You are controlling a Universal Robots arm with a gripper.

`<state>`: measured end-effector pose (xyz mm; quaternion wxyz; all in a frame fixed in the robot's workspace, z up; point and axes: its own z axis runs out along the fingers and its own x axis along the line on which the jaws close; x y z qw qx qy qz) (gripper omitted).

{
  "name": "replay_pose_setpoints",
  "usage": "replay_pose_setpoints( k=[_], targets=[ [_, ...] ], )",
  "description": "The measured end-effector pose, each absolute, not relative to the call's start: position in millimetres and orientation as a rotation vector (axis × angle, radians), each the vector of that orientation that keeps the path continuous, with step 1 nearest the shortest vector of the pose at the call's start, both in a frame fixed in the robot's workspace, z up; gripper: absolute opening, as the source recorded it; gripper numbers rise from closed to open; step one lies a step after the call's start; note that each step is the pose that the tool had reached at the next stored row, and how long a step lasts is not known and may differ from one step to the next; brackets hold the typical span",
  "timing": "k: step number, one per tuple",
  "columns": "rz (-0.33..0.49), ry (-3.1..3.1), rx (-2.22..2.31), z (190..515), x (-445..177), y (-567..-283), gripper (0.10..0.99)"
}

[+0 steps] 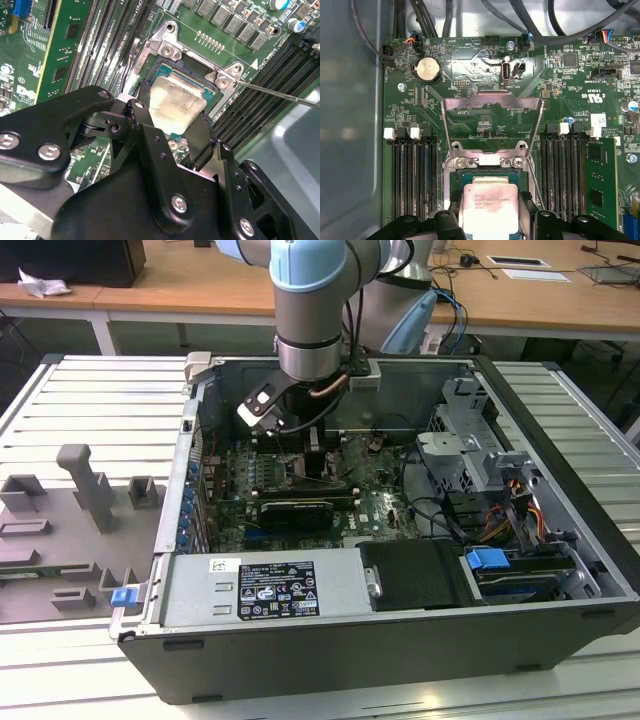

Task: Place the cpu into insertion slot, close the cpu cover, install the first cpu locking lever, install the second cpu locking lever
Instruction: 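Place the cpu into insertion slot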

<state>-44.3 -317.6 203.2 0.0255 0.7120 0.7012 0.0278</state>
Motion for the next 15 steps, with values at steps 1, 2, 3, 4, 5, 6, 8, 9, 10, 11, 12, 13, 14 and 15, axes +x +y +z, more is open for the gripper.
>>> replay_pose_setpoints(
  k=[1,2,3,4,5,6,8,9,10,11,12,13,14,15],
  targets=[
    [0.086,2.169,2.2,202.4,-44.2,-317.5,0.529],
    [0.086,2.169,2.2,201.4,-44.2,-317.6,0.529],
    [0.086,2.169,2.2,201.2,-44.3,-317.6,0.529],
    [0.086,2.169,2.2,200.9,-44.2,-317.5,0.529],
    [0.086,2.169,2.2,200.8,-44.2,-317.5,0.529],
    [0.086,2.169,2.2,200.7,-44.2,-317.5,0.529],
    [0.086,2.169,2.2,200.3,-44.2,-317.6,0.541],
    [0.086,2.169,2.2,200.2,-44.2,-317.6,0.604],
    [0.086,2.169,2.2,200.0,-44.2,-317.5,0.604],
    [0.086,2.169,2.2,200.7,-44.2,-317.6,0.604],
    [0.086,2.169,2.2,203.0,-44.2,-317.6,0.604],
    [0.086,2.169,2.2,204.9,-44.3,-317.6,0.604],
    [0.086,2.169,2.2,206.0,-44.3,-317.6,0.604],
    [0.086,2.169,2.2,207.0,-44.3,-317.6,0.604]
  ],
)
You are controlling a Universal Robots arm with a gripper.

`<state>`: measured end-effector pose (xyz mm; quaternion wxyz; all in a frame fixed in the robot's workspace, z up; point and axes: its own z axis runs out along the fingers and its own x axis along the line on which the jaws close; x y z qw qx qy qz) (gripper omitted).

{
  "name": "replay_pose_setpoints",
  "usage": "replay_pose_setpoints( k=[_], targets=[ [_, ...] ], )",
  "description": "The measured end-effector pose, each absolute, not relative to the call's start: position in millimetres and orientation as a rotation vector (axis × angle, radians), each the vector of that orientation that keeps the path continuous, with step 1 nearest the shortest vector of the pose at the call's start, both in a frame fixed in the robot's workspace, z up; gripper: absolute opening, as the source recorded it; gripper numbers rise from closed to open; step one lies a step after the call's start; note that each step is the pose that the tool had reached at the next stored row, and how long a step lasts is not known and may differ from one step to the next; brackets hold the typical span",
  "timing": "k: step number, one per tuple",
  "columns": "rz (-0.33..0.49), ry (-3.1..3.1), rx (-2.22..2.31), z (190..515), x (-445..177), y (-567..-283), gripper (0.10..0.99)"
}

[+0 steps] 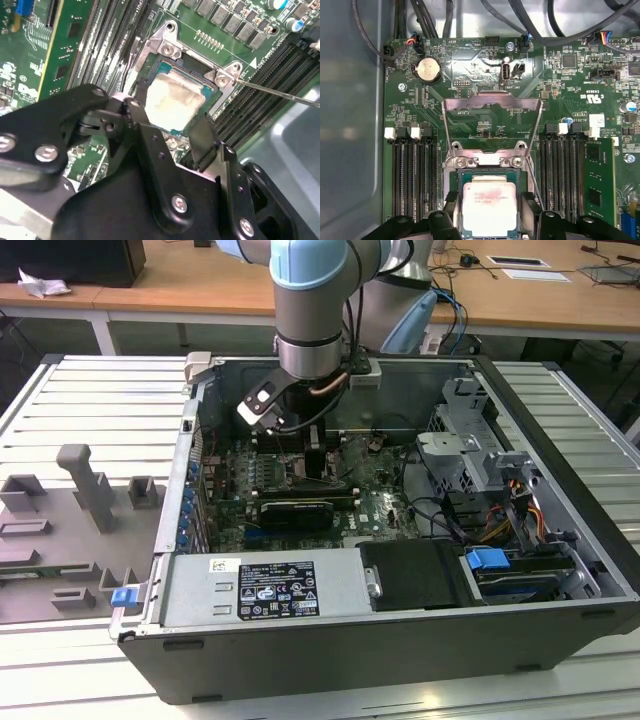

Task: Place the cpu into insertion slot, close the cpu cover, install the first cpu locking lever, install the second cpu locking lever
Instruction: 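Place the cpu into insertion slot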

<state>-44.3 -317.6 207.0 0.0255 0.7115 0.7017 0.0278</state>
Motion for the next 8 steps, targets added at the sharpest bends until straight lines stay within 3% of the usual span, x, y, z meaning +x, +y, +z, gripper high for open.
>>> replay_pose_setpoints(
  k=[1,3,4,7,8],
  targets=[
    [0.085,2.169,2.199,207.6,-44.2,-317.5,0.588],
    [0.085,2.169,2.199,208.3,-44.2,-317.5,0.459],
    [0.084,2.169,2.199,208.8,-44.2,-317.6,0.459],
    [0.082,2.168,2.197,210.4,-44.2,-317.5,0.216],
    [0.081,2.167,2.197,210.8,-44.2,-317.6,0.216]
  ],
)
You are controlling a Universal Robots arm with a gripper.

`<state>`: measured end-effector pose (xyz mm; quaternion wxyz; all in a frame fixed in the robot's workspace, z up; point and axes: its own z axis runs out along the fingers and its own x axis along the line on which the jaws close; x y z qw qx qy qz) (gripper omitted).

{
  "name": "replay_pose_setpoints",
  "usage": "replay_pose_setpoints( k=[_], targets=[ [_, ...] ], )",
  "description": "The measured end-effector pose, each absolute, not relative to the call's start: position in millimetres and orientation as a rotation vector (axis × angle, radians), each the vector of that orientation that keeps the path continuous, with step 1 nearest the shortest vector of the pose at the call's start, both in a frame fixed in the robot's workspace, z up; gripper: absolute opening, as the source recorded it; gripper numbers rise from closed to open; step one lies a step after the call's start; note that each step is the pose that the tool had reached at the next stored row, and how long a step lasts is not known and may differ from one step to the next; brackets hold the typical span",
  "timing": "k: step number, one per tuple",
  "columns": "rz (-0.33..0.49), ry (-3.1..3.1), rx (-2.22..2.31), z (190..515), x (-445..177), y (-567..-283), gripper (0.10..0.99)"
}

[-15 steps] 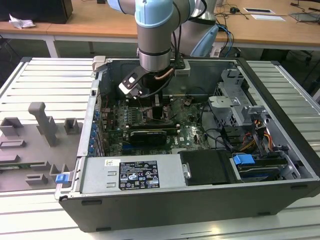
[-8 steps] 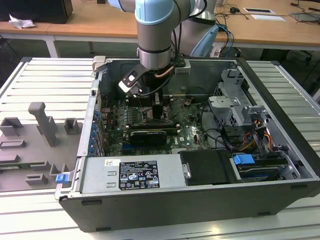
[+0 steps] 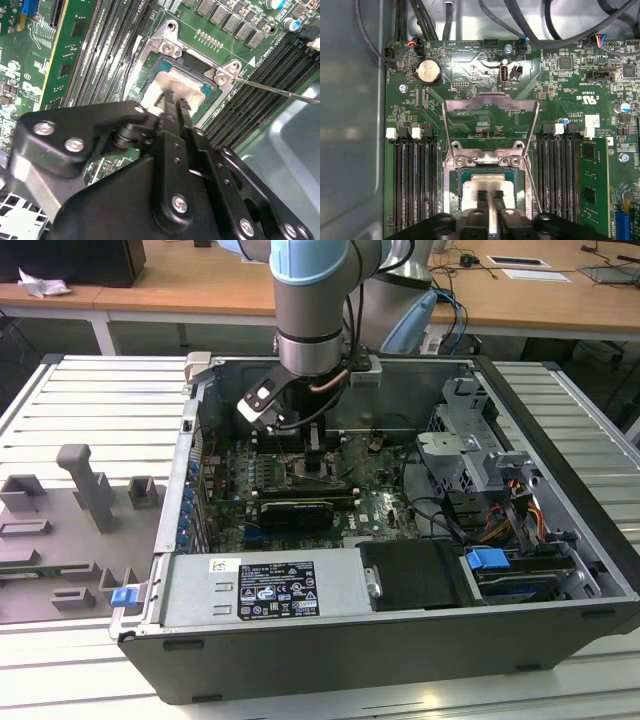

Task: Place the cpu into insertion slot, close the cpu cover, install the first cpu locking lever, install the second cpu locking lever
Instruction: 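Place the cpu into insertion slot, then close the cpu cover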

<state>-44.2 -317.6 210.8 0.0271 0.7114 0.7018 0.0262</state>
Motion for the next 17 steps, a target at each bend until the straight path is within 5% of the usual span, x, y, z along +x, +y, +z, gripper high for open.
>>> replay_pose_setpoints(
  k=[1,17],
  targets=[
    [0.081,2.167,2.197,211.5,-44.2,-317.6,0.106],
    [0.075,2.168,2.198,216.0,-40.5,-317.5,0.106]
  ],
)
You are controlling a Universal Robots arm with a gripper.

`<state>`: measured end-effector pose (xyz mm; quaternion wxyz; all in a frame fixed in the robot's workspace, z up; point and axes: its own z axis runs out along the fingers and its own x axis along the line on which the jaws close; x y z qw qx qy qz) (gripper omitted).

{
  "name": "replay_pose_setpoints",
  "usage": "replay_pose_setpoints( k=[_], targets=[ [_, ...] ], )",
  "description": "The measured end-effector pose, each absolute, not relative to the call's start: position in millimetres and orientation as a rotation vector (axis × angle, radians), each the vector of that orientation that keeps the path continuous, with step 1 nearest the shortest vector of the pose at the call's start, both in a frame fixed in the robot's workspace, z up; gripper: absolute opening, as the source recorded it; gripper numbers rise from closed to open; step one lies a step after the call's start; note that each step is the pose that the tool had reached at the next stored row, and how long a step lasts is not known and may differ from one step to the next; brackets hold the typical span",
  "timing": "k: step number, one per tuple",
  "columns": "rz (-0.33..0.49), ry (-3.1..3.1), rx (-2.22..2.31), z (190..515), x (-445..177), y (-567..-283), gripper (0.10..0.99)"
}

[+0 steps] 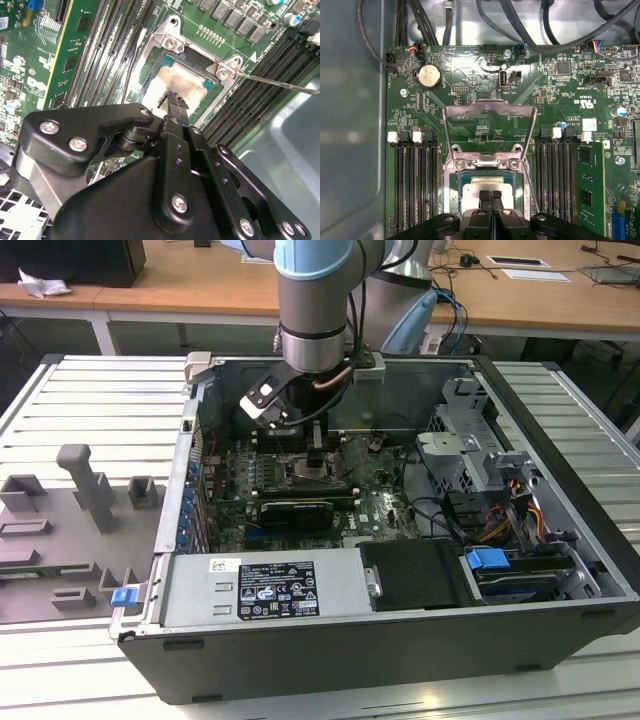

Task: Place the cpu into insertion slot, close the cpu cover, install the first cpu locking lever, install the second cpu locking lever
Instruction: 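Close the cpu cover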

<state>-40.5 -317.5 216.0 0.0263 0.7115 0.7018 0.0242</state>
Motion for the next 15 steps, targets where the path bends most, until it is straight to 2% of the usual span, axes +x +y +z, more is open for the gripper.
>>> replay_pose_setpoints(
  k=[7,15],
  targets=[
    [0.074,2.168,2.198,235.8,-40.4,-317.5,0.106],
    [0.072,2.167,2.197,275.6,-40.6,-317.5,0.106]
  ],
)
